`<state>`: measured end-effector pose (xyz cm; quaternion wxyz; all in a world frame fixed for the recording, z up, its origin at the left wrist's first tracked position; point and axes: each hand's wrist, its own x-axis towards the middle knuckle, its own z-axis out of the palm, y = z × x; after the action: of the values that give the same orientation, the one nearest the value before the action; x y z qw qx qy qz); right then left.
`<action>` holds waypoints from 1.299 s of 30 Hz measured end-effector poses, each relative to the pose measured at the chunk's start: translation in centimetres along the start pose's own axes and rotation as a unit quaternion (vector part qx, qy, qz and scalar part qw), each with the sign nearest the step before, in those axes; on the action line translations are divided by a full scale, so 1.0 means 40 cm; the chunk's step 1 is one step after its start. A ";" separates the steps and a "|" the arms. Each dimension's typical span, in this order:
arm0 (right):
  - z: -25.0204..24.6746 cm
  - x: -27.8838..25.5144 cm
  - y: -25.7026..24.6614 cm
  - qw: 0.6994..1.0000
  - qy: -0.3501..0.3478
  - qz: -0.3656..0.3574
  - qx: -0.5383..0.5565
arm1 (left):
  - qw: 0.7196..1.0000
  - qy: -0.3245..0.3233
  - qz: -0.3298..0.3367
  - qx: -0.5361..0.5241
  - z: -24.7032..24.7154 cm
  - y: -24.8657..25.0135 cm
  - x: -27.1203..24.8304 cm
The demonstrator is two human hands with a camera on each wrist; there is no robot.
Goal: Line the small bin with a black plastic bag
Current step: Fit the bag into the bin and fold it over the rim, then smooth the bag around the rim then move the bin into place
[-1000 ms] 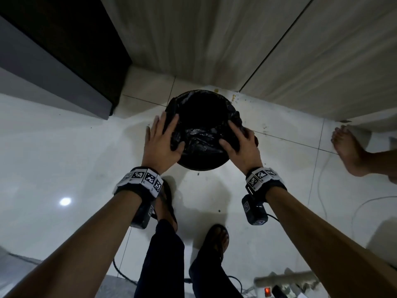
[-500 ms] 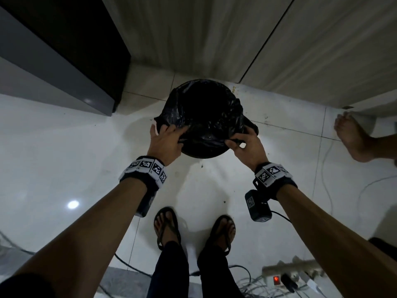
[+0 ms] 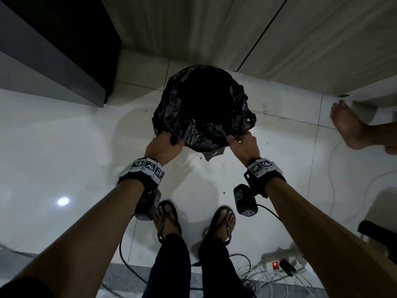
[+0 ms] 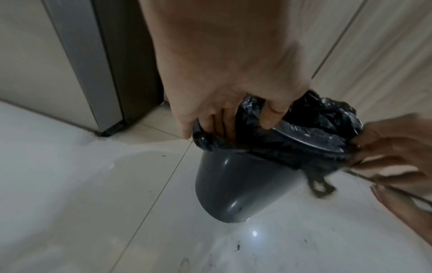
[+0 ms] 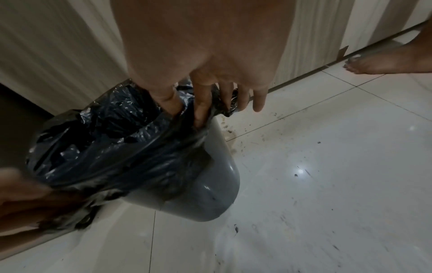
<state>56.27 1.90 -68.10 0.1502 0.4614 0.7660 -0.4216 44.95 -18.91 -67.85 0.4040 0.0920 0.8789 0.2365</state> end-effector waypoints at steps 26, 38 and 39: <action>-0.009 0.284 -0.317 0.935 0.064 -0.289 -0.194 | 0.965 0.140 0.199 0.097 -0.147 0.199 0.303; -0.036 0.356 -0.302 0.909 0.030 -0.346 -0.230 | 0.963 0.178 0.196 0.042 -0.126 0.184 0.382; -0.042 0.351 -0.297 0.909 0.024 -0.346 -0.230 | 0.963 0.171 0.202 0.046 -0.130 0.184 0.369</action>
<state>39.21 8.79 -69.77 0.0781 0.1298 0.9567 -0.2485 31.11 -9.07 -71.17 0.1868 0.2441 0.9080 0.2847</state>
